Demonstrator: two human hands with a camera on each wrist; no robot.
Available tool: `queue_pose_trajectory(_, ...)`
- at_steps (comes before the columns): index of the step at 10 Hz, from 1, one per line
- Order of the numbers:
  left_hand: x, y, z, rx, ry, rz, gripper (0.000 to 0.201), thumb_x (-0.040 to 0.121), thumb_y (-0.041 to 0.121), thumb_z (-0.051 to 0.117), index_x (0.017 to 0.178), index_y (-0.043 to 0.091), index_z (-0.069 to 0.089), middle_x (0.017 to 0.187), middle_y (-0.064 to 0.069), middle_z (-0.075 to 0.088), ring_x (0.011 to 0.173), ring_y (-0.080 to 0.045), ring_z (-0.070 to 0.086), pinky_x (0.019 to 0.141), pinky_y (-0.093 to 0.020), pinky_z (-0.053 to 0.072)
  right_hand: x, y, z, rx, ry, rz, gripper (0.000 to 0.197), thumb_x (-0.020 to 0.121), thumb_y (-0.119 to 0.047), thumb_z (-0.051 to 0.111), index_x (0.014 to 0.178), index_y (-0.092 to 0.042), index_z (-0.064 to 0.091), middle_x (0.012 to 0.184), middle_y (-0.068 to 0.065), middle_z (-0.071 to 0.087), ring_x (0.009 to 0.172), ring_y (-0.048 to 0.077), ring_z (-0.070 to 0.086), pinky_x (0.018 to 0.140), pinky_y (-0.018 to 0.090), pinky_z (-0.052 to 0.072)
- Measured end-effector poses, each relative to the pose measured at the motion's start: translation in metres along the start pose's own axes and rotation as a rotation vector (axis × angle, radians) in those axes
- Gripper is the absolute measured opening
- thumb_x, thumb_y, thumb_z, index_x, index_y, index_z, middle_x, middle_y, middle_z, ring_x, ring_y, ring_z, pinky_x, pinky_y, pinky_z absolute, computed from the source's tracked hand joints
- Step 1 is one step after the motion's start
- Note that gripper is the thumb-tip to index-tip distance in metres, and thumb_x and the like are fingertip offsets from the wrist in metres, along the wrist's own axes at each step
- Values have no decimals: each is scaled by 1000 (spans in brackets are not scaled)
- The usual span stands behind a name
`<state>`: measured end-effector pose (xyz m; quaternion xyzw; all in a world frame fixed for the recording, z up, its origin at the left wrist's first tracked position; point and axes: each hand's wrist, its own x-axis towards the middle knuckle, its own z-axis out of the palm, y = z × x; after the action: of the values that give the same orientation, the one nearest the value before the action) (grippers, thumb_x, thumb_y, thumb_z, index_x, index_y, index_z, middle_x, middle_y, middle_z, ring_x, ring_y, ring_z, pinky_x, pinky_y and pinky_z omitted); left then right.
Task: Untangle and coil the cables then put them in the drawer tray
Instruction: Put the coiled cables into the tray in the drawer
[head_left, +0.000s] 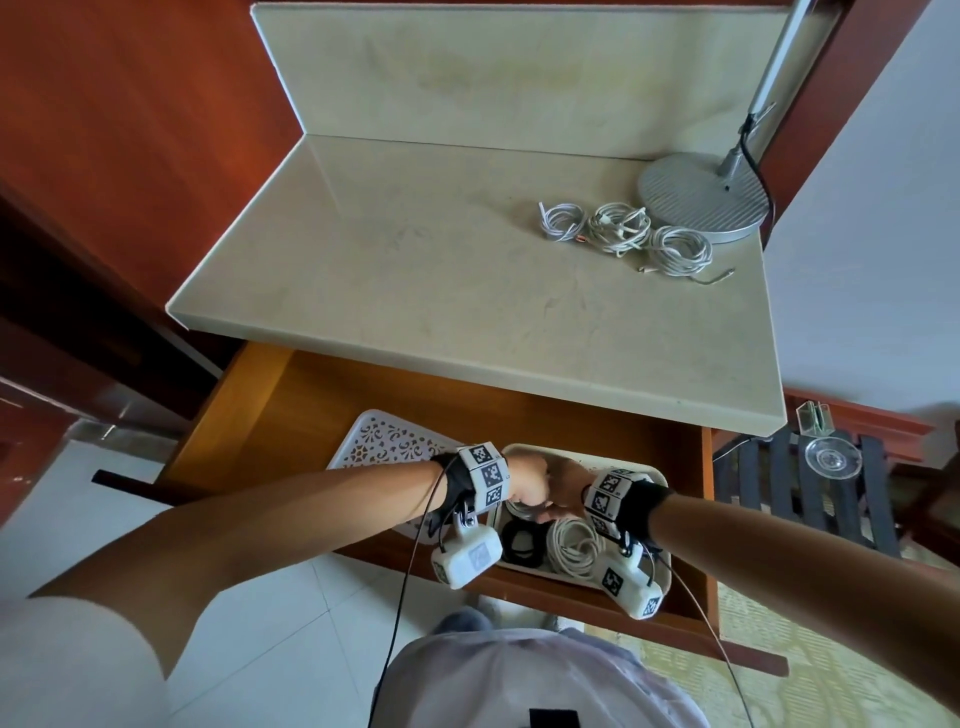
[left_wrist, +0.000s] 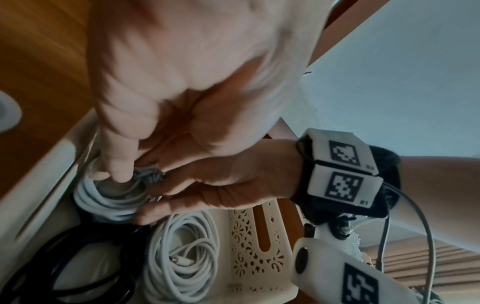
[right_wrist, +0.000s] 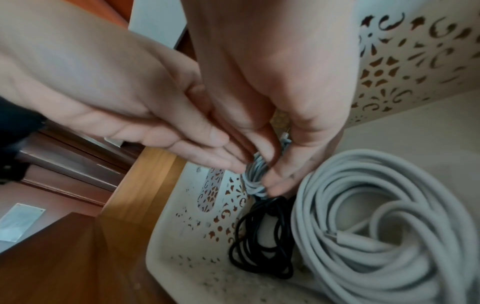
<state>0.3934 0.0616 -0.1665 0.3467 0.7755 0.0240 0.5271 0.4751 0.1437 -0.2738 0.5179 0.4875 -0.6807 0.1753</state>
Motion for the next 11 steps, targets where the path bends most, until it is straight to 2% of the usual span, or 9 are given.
queue_pose_trajectory(1,10,-12,0,-33,-54,-6,39,103,3,49,140,-9,52,144,-27,55,123,-36,60,43,-10,41,-26,-8,0,-145,-60,-12,43,90,19,63,126,-3,58,124,22,68,107,41,72,92,50,60)
queue_pose_trajectory(2,20,-19,-1,-50,-88,-25,41,103,5,49,141,-11,50,147,-30,51,135,-42,52,50,-15,43,-32,-12,-8,-257,-114,-17,56,88,18,64,134,-15,62,128,12,67,98,27,75,84,38,64)
queue_pose_trajectory(3,15,-16,-13,-48,-124,7,41,104,0,46,142,-14,46,148,-31,49,125,-37,60,57,-16,46,-41,-23,-12,-450,-152,34,42,97,1,62,138,-11,62,118,17,71,72,18,71,64,26,59)
queue_pose_trajectory(4,10,-8,-33,-52,-113,80,38,103,-1,51,139,-13,50,143,-29,56,91,-24,68,60,-14,51,-71,-44,-21,-658,-95,-16,22,106,-13,55,116,2,66,90,11,69,60,8,66,60,21,56)
queue_pose_trajectory(6,-16,40,-104,-129,-49,186,26,105,8,55,123,-8,65,120,-24,71,76,-15,70,74,-23,59,-143,-108,-50,-705,-72,-249,37,109,-27,50,114,5,68,97,16,77,84,25,76,87,34,63)
queue_pose_trajectory(8,-27,79,-183,-351,356,323,18,101,7,55,104,-4,68,91,-16,73,71,-23,71,59,-27,58,-184,-185,-80,-521,70,-519,34,109,-25,53,96,0,71,87,14,77,74,23,73,63,26,59)
queue_pose_trajectory(9,-4,89,-212,-307,608,292,26,91,6,48,86,-4,71,81,-18,75,68,-30,72,70,-36,64,-168,-217,-82,-268,193,-615,26,109,-18,53,114,6,64,97,19,69,74,23,68,55,24,59)
queue_pose_trajectory(10,18,99,-233,-228,753,233,31,94,16,49,90,-4,73,78,-17,73,63,-29,69,63,-33,60,-149,-242,-76,-170,268,-590,30,108,-15,53,132,2,56,107,19,62,80,27,69,67,31,64)
queue_pose_trajectory(11,42,109,-253,-216,807,199,43,101,34,52,106,-4,72,103,-22,75,89,-36,74,74,-36,60,-131,-257,-77,-194,296,-558,37,106,-17,55,139,1,54,114,15,64,106,33,69,92,43,59)
